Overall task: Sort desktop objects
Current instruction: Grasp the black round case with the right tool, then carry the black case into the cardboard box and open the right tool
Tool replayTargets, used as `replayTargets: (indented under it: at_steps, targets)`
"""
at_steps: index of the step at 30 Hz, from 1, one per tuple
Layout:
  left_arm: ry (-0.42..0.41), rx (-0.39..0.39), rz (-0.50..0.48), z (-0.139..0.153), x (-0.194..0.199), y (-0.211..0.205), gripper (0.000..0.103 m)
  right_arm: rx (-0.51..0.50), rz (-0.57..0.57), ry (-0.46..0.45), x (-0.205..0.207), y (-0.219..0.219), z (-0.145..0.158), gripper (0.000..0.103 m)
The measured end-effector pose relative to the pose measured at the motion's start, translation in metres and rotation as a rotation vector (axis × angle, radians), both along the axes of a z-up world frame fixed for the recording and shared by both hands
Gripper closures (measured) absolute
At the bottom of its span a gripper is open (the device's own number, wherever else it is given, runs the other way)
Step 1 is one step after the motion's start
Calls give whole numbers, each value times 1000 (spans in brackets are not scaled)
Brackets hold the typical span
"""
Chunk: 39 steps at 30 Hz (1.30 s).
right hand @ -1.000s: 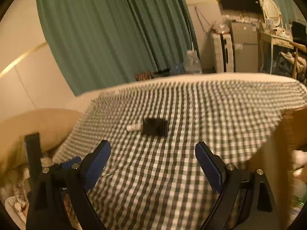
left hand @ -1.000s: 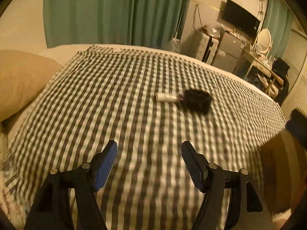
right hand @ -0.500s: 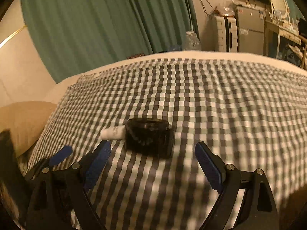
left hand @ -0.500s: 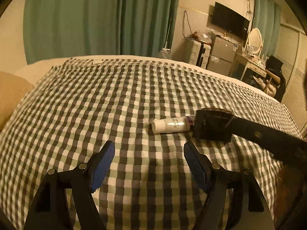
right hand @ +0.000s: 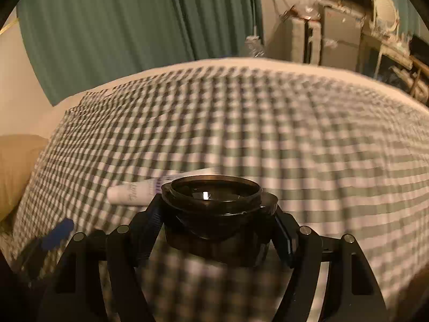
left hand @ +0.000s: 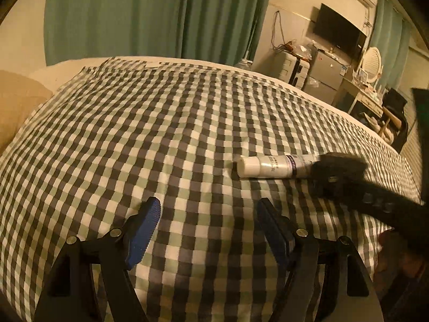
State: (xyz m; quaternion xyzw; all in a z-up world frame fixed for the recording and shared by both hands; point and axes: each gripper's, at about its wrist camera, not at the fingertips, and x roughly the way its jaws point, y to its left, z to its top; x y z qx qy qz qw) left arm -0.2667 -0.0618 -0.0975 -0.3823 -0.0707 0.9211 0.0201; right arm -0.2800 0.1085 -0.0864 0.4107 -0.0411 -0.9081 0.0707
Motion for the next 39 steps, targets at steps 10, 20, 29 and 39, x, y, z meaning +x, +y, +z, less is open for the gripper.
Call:
replayTargets:
  at_steps: [10, 20, 29, 39]
  targets:
    - [113, -88, -262, 27, -14, 66, 13, -143, -103, -4, 53, 81, 29, 31]
    - [-36, -310, -647, 2, -74, 84, 74, -209, -136, -38, 51, 102, 28, 31]
    - [-59, -135, -460, 21, 1, 75, 78, -211, -136, -53, 70, 105, 36, 31]
    - [16, 271, -389, 119, 147, 70, 78, -258, -85, 92, 158, 105, 121, 31]
